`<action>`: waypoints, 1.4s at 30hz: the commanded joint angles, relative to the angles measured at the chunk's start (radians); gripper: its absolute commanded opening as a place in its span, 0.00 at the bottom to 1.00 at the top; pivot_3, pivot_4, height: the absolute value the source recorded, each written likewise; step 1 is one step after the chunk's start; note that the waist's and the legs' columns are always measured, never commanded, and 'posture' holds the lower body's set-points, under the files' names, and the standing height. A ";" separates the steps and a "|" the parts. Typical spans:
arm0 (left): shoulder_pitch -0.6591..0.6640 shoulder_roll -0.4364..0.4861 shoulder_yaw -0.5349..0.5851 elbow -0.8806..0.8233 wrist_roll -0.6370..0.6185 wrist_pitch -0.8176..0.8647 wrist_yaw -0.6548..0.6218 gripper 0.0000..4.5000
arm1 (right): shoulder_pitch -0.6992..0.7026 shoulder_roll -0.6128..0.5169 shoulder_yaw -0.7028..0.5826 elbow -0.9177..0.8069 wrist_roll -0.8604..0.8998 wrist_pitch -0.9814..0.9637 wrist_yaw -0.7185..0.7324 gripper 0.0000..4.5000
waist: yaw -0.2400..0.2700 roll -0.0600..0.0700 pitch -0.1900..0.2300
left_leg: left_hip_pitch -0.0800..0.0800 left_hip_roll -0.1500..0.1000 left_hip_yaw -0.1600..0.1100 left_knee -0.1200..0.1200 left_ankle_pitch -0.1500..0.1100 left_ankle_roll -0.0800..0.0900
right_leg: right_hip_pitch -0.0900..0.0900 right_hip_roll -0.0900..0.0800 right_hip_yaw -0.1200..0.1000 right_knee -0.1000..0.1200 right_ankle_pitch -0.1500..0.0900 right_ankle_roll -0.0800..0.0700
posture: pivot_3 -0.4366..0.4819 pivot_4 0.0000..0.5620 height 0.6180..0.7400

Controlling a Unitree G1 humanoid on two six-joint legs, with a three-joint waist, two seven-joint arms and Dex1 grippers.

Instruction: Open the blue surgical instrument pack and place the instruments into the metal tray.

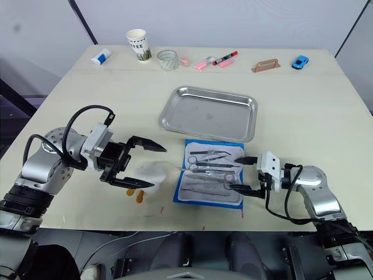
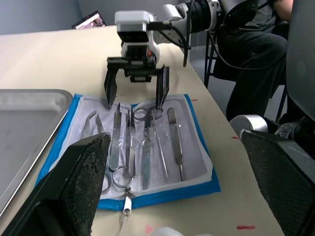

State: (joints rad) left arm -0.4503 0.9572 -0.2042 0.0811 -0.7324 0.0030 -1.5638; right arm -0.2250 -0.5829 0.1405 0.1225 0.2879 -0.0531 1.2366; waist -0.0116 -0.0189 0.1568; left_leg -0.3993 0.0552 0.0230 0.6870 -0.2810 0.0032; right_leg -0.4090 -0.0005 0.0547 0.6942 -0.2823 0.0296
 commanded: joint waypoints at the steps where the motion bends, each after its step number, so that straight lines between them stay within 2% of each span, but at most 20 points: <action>1: -0.006 0.017 0.015 -0.023 -0.020 -0.005 -0.051 1.00 | -0.013 -0.001 0.003 0.035 -0.008 -0.025 0.021 0.96 | 0.000 0.000 0.000 | 0.000 0.000 0.000 0.000 0.000 0.000 | 0.000 0.000 0.000 0.000 0.000 0.000 | 0.48 0.27 0.88; 20: -0.052 -0.056 -0.008 0.079 0.021 -0.025 -0.051 1.00 | -0.017 0.035 0.025 0.150 -0.027 -0.082 0.048 0.96 | -0.002 0.000 0.000 | 0.000 0.000 0.000 0.000 0.000 0.000 | 0.000 0.000 0.000 0.000 0.000 0.000 | 0.48 0.27 0.88; 24: -0.099 -0.102 -0.021 0.155 0.097 -0.033 -0.051 1.00 | -0.018 0.042 0.028 0.175 -0.036 -0.092 0.048 0.96 | -0.001 -0.001 -0.001 | 0.001 0.000 0.000 0.000 0.000 0.000 | 0.000 0.001 0.000 0.000 0.000 0.000 | 0.48 0.27 0.88; 32: -0.225 -0.284 -0.025 0.377 0.264 -0.096 -0.048 1.00 | -0.024 0.049 0.033 0.195 -0.043 -0.103 0.048 0.96 | -0.004 -0.002 -0.002 | 0.001 0.000 0.001 0.000 0.000 0.000 | 0.001 0.001 -0.001 0.001 0.000 -0.001 | 0.48 0.27 0.88; 35: -0.253 -0.333 -0.025 0.437 0.294 -0.124 -0.048 0.84 | -0.024 0.050 0.035 0.195 -0.044 -0.105 0.045 0.98 | -0.005 -0.002 -0.002 | 0.002 0.000 0.000 0.000 0.000 0.000 | 0.001 0.001 -0.001 0.001 0.000 -0.001 | 0.48 0.27 0.88; 36: -0.264 -0.349 -0.025 0.462 0.312 -0.143 -0.050 0.72 | -0.024 0.050 0.035 0.195 -0.045 -0.105 0.045 0.98 | -0.005 -0.002 -0.002 | 0.002 0.000 0.000 0.000 0.000 0.000 | 0.001 0.001 -0.001 0.001 0.000 -0.001 | 0.48 0.27 0.88; 37: -0.271 -0.359 -0.024 0.481 0.324 -0.157 -0.051 0.66 | -0.024 0.050 0.035 0.195 -0.045 -0.105 0.044 0.98 | -0.006 -0.002 -0.002 | 0.002 0.000 0.000 0.000 0.000 0.000 | 0.001 0.001 -0.001 0.001 0.000 -0.001 | 0.48 0.27 0.88; 38: -0.278 -0.368 -0.021 0.498 0.336 -0.169 -0.051 0.54 | -0.024 0.051 0.036 0.195 -0.045 -0.105 0.044 0.98 | -0.005 -0.002 -0.002 | 0.002 0.000 0.000 0.000 0.000 0.000 | 0.001 0.001 -0.001 0.001 0.000 -0.001 | 0.48 0.27 0.88; 39: -0.288 -0.379 -0.022 0.521 0.352 -0.182 -0.050 0.48 | -0.024 0.051 0.035 0.195 -0.045 -0.106 0.043 0.98 | -0.005 -0.003 -0.002 | 0.002 0.000 0.000 0.000 0.000 0.000 | 0.001 0.001 -0.001 0.001 0.000 -0.001 | 0.48 0.27 0.88; 42: -0.314 -0.409 -0.038 0.591 0.387 -0.223 -0.051 0.48 | -0.023 0.054 0.037 0.194 -0.047 -0.107 0.039 0.98 | -0.004 -0.003 -0.002 | 0.002 0.000 0.000 0.000 0.000 0.000 | 0.001 0.001 -0.001 0.001 0.000 -0.001 | 0.48 0.27 0.88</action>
State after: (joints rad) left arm -0.7363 0.5592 -0.2439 0.6437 -0.3637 -0.1782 -1.5659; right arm -0.2671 -0.5335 0.1501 0.2835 0.2843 -0.1676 1.2885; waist -0.0153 -0.0215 0.1545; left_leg -0.3977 0.0551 0.0234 0.6874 -0.2810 0.0032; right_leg -0.4079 0.0007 0.0540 0.6953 -0.2826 0.0287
